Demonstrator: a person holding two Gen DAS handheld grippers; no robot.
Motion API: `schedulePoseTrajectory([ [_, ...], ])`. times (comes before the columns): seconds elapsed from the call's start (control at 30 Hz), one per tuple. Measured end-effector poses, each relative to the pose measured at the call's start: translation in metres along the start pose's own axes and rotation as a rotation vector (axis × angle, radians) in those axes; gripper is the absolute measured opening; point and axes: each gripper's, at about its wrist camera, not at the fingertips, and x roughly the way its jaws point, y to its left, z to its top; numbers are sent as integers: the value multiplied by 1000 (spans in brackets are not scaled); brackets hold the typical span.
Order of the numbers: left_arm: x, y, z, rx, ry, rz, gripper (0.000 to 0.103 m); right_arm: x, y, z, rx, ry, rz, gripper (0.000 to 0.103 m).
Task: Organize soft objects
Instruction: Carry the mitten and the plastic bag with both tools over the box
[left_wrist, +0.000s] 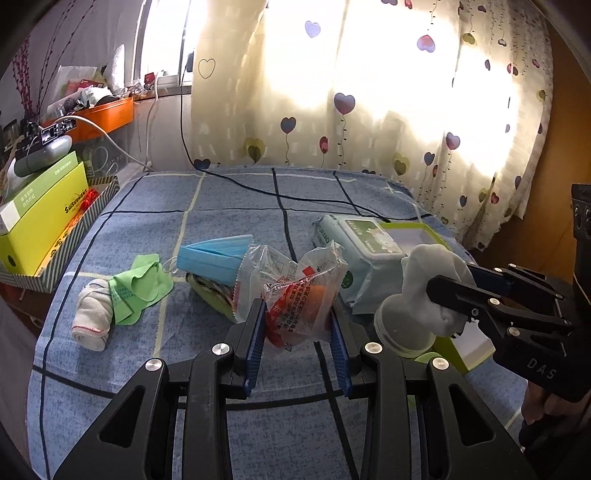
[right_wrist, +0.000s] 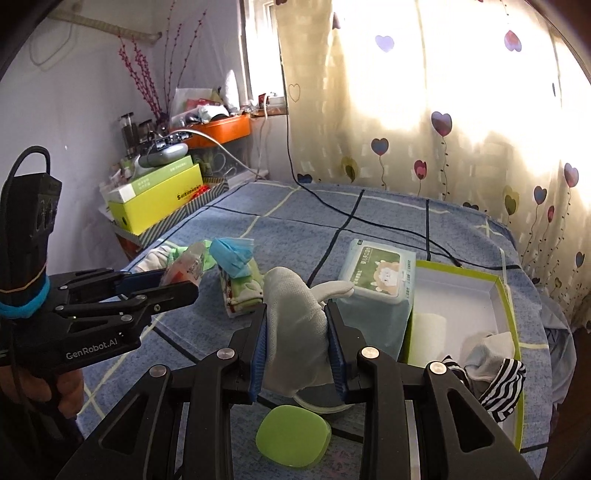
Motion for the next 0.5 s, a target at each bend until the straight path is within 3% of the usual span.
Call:
schedulePoseTrajectory([
  [0.5,4,-33,11,57,-8,-40,34,-20,-20,-5,34,-40,-29,28],
])
